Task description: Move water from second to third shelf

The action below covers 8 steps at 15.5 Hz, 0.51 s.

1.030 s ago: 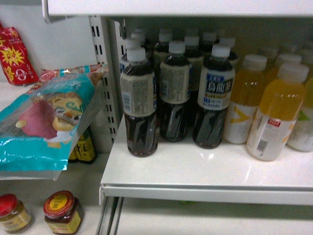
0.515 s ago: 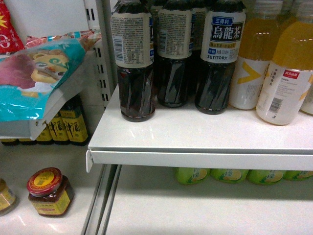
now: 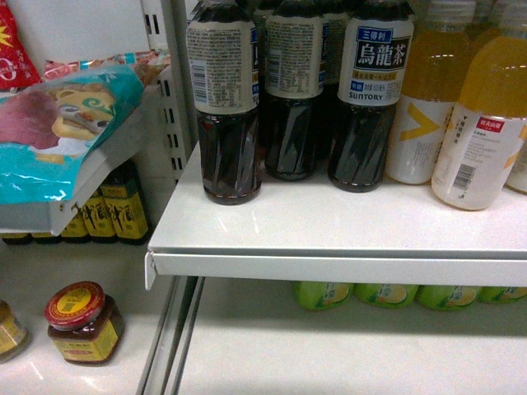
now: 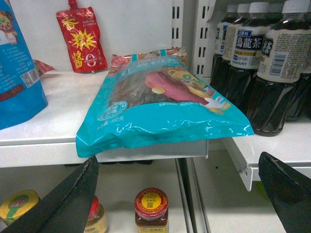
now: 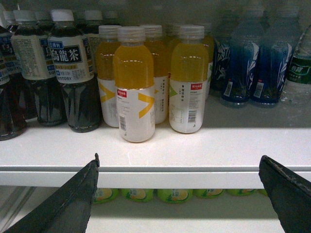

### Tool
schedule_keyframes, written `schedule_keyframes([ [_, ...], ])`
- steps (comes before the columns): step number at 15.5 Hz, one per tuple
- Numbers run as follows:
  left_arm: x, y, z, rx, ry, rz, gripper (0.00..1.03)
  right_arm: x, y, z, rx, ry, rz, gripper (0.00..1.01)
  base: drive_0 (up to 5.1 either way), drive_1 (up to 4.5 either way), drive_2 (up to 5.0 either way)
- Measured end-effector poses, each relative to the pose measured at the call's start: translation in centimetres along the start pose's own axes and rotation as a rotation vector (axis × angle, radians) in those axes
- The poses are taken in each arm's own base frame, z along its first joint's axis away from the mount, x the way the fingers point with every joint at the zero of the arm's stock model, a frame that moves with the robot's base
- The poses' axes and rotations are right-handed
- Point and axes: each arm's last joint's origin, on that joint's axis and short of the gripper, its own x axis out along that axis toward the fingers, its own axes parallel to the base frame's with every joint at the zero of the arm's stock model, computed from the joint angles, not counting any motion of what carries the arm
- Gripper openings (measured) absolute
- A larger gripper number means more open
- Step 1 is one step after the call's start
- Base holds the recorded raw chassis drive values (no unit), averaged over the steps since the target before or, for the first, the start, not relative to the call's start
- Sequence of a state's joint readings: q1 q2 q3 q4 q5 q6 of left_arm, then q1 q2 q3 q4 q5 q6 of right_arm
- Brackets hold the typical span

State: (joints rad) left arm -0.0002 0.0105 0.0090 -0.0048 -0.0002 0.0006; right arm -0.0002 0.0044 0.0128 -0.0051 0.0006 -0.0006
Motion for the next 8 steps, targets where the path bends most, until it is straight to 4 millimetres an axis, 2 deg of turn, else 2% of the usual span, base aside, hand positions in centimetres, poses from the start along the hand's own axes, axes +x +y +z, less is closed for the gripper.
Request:
schedule_keyframes([
  [8, 0.00, 0.00, 0.00, 0.000, 0.000, 0.000, 0.98, 0.00, 0.00, 0.00, 0.000, 0.000, 0.000, 0.98, 0.0, 0.00, 0.0],
])
